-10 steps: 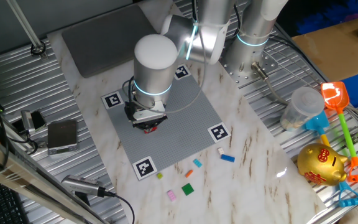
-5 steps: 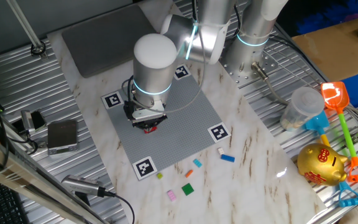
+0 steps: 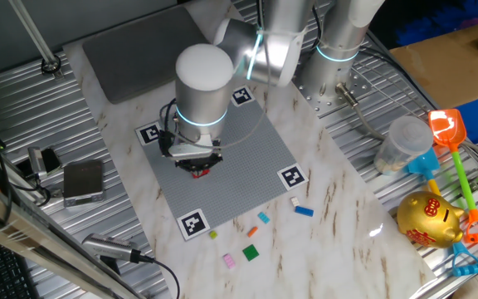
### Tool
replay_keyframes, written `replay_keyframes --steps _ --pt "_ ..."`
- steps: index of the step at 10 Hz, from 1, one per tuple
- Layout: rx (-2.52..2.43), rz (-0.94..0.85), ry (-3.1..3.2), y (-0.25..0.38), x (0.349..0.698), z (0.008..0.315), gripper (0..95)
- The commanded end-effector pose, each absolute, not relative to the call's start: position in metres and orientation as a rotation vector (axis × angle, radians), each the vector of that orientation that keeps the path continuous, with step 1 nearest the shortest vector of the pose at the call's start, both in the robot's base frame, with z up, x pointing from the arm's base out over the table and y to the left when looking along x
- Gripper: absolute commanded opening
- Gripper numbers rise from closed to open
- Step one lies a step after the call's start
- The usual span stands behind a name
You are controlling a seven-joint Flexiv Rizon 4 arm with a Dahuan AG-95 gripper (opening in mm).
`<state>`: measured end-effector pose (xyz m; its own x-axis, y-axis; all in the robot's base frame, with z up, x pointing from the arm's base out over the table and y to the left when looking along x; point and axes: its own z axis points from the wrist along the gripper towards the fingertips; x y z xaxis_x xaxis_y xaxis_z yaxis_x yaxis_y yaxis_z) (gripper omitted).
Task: Build with small Lego blocks
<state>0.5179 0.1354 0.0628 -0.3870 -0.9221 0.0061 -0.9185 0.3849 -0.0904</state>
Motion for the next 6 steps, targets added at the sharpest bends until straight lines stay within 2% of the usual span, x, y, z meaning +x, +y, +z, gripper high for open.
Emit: replay_keyframes --steps 1,6 --pt "-1.172 -0.160 2.908 0.1350 0.5175 0.0635 0.0" --pt "-0.971 -0.125 2.970 0.1350 0.5175 0.0635 0.0"
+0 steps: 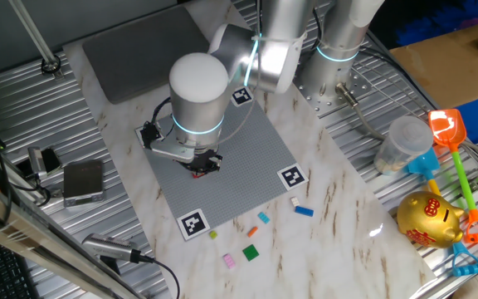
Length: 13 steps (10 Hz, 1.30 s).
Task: Build with small Lego blocks
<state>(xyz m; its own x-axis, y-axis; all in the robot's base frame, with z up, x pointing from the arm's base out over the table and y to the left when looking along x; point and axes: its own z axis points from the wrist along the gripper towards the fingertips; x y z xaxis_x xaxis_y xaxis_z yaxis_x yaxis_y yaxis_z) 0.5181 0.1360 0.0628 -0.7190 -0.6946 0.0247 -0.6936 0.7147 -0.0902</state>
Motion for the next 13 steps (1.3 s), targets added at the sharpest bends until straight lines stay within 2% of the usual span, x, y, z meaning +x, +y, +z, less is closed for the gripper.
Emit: replay_keyframes --steps 1,5,13 --pt "-1.016 -0.091 2.958 0.1350 0.5175 0.0635 0.0" --pt "-1.020 -0.019 2.948 0.1350 0.5175 0.0635 0.0" --pt "-0.873 -0.018 3.001 0.1350 0.5175 0.0635 0.0"
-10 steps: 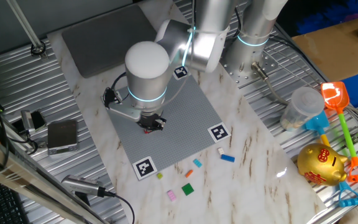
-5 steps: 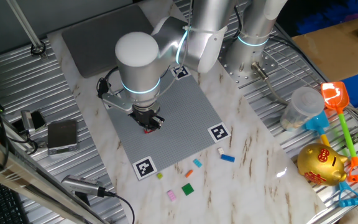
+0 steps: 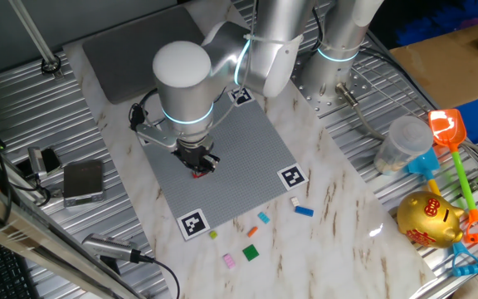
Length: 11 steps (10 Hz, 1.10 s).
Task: Build with small Lego blocks
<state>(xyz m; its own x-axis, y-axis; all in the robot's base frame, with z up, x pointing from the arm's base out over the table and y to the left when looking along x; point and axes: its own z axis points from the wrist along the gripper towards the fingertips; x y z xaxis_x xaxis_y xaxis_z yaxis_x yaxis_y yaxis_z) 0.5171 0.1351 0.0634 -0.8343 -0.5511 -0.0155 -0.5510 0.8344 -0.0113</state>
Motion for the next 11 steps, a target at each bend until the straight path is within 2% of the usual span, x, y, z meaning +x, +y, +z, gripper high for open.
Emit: replay_keyframes --steps 1,7,11 --pt "-0.874 -0.011 3.001 0.135 0.517 0.064 0.0" --pt "-0.940 0.026 2.977 0.160 0.528 0.068 0.0" --pt "-0.926 0.086 2.960 0.239 0.552 0.053 0.0"
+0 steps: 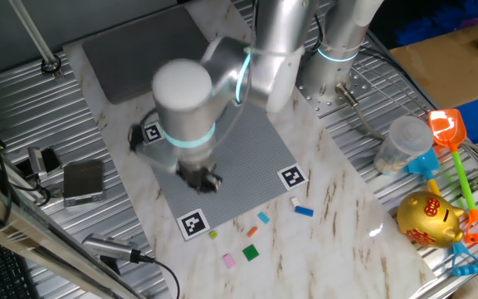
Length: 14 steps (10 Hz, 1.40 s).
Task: Build with small Lego blocks
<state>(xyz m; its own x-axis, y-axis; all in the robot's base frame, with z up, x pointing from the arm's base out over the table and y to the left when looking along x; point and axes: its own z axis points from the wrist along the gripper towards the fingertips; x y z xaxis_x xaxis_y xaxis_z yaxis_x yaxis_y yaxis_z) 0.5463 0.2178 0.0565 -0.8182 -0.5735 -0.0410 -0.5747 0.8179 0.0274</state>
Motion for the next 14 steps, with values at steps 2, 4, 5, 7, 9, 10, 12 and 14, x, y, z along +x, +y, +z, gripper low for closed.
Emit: replay_keyframes --steps 2,4,5,7,9,10,12,14 --pt "-0.908 0.095 2.960 0.269 0.555 0.048 0.0" --pt "-0.877 0.101 2.969 0.293 0.554 0.047 0.0" --pt "-0.870 0.102 2.971 0.299 0.553 0.047 0.0" --pt "-0.857 0.104 2.974 0.307 0.552 0.047 0.0" --pt "-0.865 0.100 2.973 0.309 0.551 0.047 0.0" --pt "-0.870 0.097 2.972 0.309 0.551 0.047 0.0" --pt "-0.876 0.096 2.970 0.309 0.551 0.047 0.0" --pt "-0.932 0.090 2.936 0.308 0.551 0.047 0.0"
